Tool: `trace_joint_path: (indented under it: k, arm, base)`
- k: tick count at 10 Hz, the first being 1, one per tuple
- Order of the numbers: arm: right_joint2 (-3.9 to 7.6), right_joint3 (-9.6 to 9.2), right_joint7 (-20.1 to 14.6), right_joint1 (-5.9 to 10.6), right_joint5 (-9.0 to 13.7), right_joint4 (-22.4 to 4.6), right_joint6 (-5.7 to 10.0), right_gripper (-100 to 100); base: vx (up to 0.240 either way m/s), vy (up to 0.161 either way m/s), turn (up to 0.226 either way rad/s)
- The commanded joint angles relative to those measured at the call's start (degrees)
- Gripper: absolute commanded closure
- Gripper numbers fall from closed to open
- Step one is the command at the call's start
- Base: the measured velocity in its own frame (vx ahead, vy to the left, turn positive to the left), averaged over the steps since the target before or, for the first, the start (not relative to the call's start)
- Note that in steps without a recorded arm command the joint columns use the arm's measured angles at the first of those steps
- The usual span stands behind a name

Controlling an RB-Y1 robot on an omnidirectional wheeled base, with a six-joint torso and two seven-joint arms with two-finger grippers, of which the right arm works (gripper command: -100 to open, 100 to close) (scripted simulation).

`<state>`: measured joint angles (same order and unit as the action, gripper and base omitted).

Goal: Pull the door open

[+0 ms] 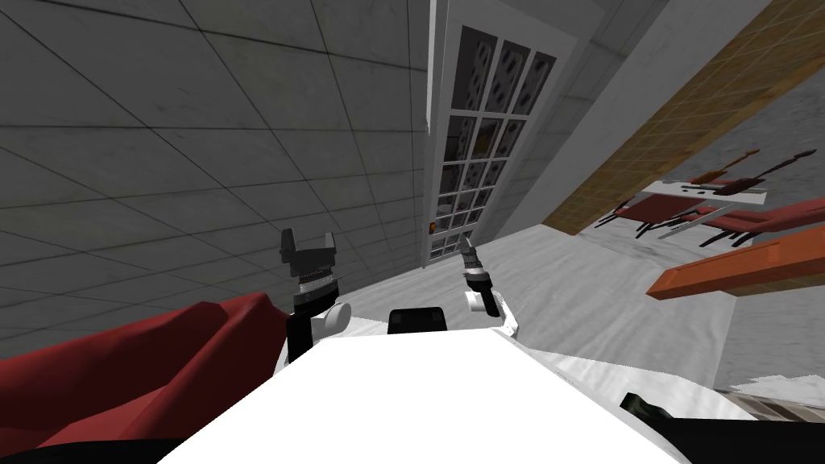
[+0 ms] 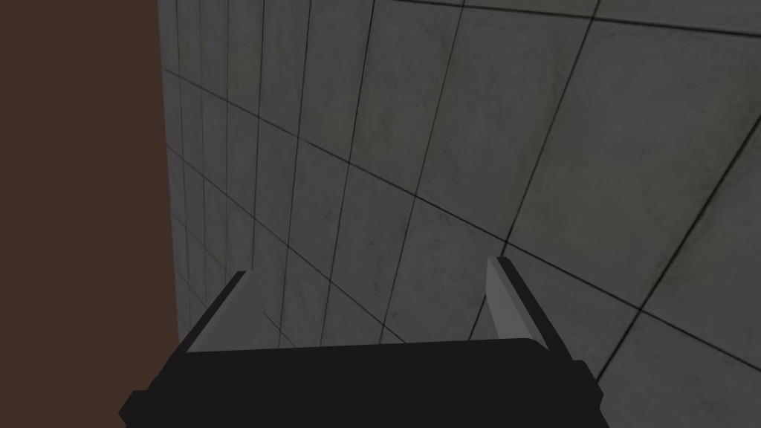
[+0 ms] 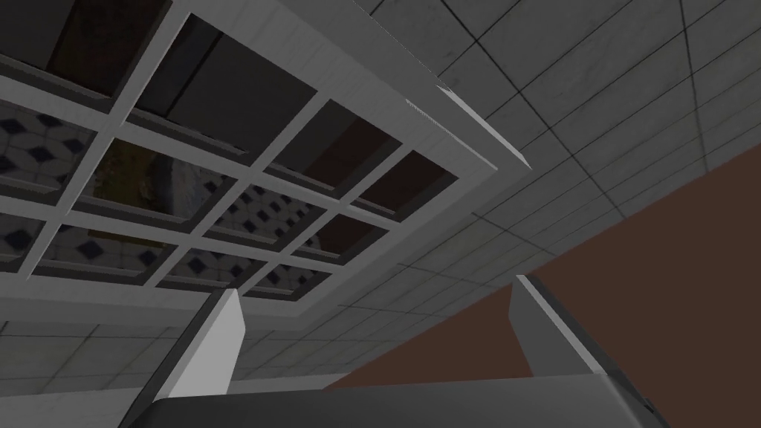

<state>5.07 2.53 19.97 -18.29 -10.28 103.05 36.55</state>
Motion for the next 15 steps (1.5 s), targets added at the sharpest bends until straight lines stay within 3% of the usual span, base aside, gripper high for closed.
trace_joint_path:
  k: [1, 3, 4, 8, 9, 13, 15]
  arm:
    - [0.13, 0.18, 0.9, 0.87, -0.2, -1.8, 0.43, -100]
    - [0.59, 0.40, 3.7, 2.10, -1.2, -5.4, 1.65, -100]
    - [0.59, 0.40, 3.7, 2.10, -1.2, -5.9, 1.65, -100]
    - [1.44, 0.83, 9.5, 4.64, -3.2, -13.7, 4.17, -100]
    - [1.44, 0.83, 9.5, 4.64, -3.2, -14.4, 4.17, -100]
    - [2.24, 1.27, 15.4, 7.18, -5.2, -22.3, 6.70, -100]
    - [2.43, 1.37, 16.8, 7.81, -5.7, -25.0, 7.32, -100]
  base:
    - [0.042, 0.004, 0.002]
    - [0.058, -0.009, 0.009]
    - [0.060, -0.009, 0.006]
    - [0.090, -0.015, 0.011]
    - [0.066, -0.014, 0.005]
    - [0.079, -0.014, 0.011]
    - [0.061, -0.015, 0.005]
